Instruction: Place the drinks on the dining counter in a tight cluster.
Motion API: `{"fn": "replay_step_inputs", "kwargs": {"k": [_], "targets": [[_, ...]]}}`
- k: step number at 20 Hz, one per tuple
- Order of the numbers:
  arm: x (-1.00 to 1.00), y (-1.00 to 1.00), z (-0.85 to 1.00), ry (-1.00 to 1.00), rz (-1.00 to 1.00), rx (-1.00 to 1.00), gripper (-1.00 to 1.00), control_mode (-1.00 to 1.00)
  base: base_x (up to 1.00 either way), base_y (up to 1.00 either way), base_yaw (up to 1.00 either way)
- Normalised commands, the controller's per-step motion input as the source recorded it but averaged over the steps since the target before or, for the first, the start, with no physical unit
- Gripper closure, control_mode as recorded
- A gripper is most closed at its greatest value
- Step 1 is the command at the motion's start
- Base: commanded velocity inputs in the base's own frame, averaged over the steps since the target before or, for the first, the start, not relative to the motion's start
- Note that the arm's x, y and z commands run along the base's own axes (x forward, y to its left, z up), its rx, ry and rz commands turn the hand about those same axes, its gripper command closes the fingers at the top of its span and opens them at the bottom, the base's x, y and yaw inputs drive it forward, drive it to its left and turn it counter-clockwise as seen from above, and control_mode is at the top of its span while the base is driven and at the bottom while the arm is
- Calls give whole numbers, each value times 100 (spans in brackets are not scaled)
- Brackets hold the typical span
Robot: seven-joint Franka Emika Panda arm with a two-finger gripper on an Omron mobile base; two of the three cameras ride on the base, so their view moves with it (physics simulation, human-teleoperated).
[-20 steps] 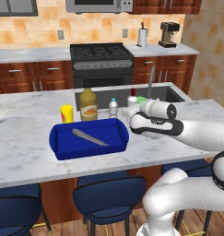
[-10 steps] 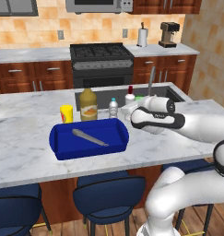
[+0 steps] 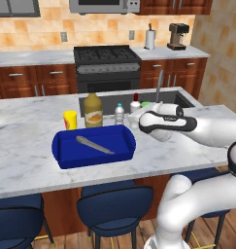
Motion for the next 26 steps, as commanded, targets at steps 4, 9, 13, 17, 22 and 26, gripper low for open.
{"fn": "replay_step_inputs", "kwargs": {"k": [4,9,13,17,22,26], "targets": [[13,0,-9,0,5,0,100,-100,0,0,0],[15,0,-9,0,4,0,100,-100,0,0,0],[12,0,-10,0,3,0,100,-100,0,0,0],[14,0,-8,0,3,0,100,-100,0,0,0],[18,0,-3,-1,3,0,100,-100,0,0,0],[19,-3,-1,-3,1,0,100,-100,0,0,0]]}}
